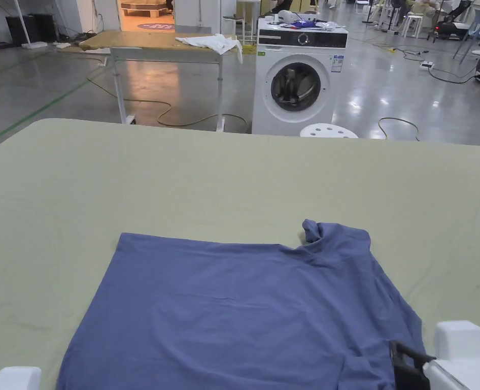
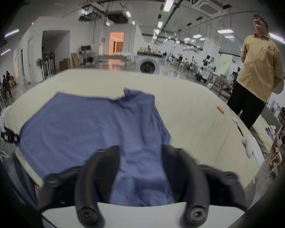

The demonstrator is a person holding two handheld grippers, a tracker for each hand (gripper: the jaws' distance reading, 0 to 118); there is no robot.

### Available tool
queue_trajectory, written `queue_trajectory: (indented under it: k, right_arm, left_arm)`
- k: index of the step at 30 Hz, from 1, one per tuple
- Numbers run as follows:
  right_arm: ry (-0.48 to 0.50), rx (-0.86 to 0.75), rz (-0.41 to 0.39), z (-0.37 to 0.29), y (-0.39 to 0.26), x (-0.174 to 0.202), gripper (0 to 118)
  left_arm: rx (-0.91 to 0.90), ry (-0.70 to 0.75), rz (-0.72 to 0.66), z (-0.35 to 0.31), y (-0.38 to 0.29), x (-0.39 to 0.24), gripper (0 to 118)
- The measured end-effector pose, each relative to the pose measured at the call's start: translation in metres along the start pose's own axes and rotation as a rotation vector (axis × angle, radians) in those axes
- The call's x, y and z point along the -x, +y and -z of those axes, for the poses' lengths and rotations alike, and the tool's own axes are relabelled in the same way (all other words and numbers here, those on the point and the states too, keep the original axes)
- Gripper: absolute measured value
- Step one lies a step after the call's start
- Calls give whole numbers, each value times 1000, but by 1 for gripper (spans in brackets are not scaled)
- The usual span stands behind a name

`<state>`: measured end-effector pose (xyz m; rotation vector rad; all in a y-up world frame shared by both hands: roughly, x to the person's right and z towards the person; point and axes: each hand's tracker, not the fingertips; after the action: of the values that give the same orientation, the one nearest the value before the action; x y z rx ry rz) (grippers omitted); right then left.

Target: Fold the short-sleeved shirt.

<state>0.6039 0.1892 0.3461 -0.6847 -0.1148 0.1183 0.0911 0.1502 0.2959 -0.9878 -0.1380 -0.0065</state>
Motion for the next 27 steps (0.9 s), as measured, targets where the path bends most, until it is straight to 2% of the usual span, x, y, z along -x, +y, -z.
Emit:
queue_trajectory:
  k: [4, 12, 15, 16, 17, 20, 27]
  right_arm:
    - [38, 160, 21, -1, -30, -13, 69]
    - [76, 361, 25, 26, -81, -5, 66]
    - [108, 351, 64, 26, -81, -5, 38]
    - [118, 352, 61, 25, -78, -6, 23]
    - [153, 345, 78, 23, -74, -5, 14]
    - [136, 332, 63, 17, -65, -8, 12]
    - [162, 234, 123, 3, -12, -28, 11]
  left_arm:
    - [-5, -7, -7, -3, -1, 3, 2]
    - [-5, -17, -12, -3, -1, 8, 2]
    - [-8, -28, -26, -3, -1, 11, 2]
    - [-10, -31, -29, -5, -2, 12, 2]
    - [-14, -38, -36, -8, -2, 13, 2]
    - [-41, -64, -60, -16, 3, 14, 2]
    - [-190, -156, -128, -41, 39, 25, 2]
